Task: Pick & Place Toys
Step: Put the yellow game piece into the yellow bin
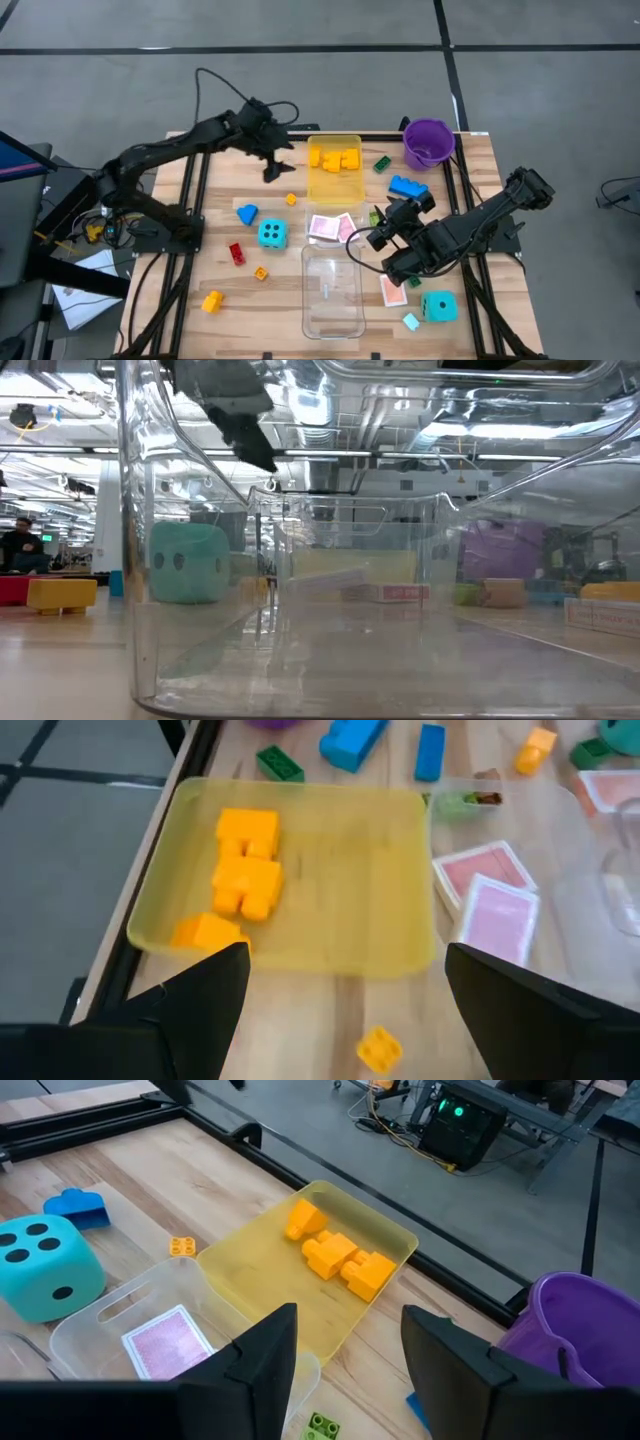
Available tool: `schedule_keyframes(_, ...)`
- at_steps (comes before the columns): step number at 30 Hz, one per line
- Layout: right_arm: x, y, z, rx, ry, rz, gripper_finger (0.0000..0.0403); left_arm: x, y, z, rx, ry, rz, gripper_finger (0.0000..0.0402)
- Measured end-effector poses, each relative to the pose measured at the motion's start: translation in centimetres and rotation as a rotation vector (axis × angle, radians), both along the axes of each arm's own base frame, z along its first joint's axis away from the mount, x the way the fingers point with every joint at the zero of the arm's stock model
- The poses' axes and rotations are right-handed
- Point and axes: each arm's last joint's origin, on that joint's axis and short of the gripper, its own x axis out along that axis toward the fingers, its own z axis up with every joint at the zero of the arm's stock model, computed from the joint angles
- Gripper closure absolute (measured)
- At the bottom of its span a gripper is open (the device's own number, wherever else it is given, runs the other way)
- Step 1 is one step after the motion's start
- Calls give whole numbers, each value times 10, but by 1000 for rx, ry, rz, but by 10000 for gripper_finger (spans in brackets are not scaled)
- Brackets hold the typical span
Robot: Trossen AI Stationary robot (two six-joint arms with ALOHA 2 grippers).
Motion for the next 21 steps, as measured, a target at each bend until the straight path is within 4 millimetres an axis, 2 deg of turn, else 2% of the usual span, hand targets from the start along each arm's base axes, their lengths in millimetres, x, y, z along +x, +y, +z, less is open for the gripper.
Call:
schedule_keyframes(3,0,0,0,1,0,0,230,-12,-11,3,1,0,-11,67)
schedule_keyframes(6,0,0,0,5,-2,0,230,-21,-23,-5,20,7,-55,70)
schedule_keyframes(13,0,0,0,14,4,1,230,-31,-40,-48,62,48,-157,84)
schedule_keyframes(17,0,0,0,14,4,0,230,-27,-45,-73,81,48,-167,93)
schedule_keyframes(21,0,0,0,15,3,0,230,-19,-47,-98,145,94,-102,103)
